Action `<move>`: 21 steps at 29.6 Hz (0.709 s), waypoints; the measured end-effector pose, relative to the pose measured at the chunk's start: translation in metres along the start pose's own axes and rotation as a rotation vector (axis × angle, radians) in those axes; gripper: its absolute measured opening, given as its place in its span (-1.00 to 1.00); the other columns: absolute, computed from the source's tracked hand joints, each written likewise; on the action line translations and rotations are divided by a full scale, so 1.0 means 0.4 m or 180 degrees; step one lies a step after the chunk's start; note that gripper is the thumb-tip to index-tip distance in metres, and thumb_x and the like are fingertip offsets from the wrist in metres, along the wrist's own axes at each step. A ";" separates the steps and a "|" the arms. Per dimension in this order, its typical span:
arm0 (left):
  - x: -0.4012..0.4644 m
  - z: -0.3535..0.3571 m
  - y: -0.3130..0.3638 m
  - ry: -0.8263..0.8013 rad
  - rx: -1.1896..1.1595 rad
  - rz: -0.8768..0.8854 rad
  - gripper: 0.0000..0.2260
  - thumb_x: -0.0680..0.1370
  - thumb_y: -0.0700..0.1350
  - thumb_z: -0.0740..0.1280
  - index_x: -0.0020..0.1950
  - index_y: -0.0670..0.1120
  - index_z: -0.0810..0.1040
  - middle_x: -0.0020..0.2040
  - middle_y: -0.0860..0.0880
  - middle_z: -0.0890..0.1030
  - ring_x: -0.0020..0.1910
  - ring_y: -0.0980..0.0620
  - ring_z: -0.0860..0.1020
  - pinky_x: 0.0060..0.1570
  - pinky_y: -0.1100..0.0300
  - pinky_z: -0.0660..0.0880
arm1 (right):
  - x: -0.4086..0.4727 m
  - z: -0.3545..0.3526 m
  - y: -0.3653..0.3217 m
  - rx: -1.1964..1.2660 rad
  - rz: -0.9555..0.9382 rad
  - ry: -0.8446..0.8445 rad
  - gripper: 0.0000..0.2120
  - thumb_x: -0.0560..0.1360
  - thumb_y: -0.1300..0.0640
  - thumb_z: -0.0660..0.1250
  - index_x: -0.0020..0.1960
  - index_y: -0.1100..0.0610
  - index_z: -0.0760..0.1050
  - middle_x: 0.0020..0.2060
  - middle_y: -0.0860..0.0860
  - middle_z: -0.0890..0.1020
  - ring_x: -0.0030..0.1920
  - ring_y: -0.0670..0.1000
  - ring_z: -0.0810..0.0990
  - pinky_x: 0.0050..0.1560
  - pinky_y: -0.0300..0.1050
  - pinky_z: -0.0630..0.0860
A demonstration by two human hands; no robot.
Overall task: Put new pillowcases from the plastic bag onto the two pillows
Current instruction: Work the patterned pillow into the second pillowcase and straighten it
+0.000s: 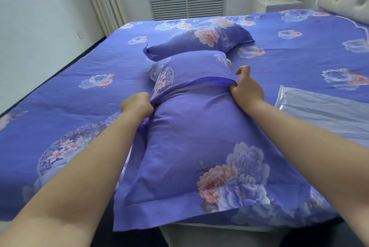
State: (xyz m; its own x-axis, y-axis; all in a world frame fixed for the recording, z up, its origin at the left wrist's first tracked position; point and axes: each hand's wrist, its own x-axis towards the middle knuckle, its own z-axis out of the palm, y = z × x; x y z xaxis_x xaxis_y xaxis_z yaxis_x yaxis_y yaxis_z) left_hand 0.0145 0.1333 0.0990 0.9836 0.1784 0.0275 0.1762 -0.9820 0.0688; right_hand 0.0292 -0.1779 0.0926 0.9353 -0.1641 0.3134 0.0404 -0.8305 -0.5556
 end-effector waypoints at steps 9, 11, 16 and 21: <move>-0.030 -0.100 0.014 0.0703 0.0327 0.0521 -0.84 0.48 -0.07 0.22 -0.08 -0.07 0.57 -0.04 -0.16 0.60 -0.09 -0.22 0.53 -0.22 0.12 0.33 | -0.028 -0.055 -0.026 -0.0579 -0.0751 0.0843 -0.82 0.55 0.11 0.21 0.03 0.22 0.44 -0.24 0.27 0.61 -0.27 0.31 0.54 -0.33 -0.06 0.24; -0.083 -0.087 0.002 0.1157 0.0143 0.0679 -0.83 0.50 -0.08 0.21 -0.17 -0.13 0.53 -0.14 -0.23 0.60 -0.19 -0.27 0.53 -0.28 0.11 0.30 | -0.062 -0.080 -0.007 -0.0630 -0.1361 0.1391 -0.90 0.48 0.22 0.25 -0.11 0.26 0.49 -0.43 0.25 0.55 -0.48 0.28 0.48 -0.44 -0.09 0.24; -0.238 0.023 -0.036 0.1672 -0.0021 0.0996 -0.80 0.48 -0.11 0.20 -0.30 -0.18 0.45 -0.36 -0.27 0.57 -0.39 -0.29 0.55 -0.43 0.10 0.31 | -0.174 -0.089 0.085 -0.0957 -0.2436 0.1536 -0.90 0.32 0.30 0.27 -0.27 0.20 0.55 -0.53 0.12 0.50 -0.54 0.18 0.49 -0.50 -0.13 0.38; -0.266 0.108 -0.041 0.1412 -0.0229 0.0750 -0.77 0.55 -0.10 0.18 -0.20 -0.23 0.49 -0.21 -0.26 0.55 -0.20 -0.26 0.56 -0.35 -0.03 0.41 | -0.232 -0.051 0.137 -0.1263 -0.1818 0.1113 -0.79 0.22 0.40 0.48 -0.23 0.20 0.53 -0.54 0.13 0.49 -0.55 0.17 0.49 -0.51 -0.14 0.35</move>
State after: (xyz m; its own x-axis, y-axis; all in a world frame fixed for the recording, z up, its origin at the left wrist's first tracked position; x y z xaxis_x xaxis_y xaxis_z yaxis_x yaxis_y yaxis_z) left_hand -0.0915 0.1276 0.0520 0.8821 -0.0226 0.4704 -0.0670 -0.9947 0.0778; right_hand -0.0625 -0.2190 0.0489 0.6395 0.2430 0.7294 0.2923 -0.9543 0.0616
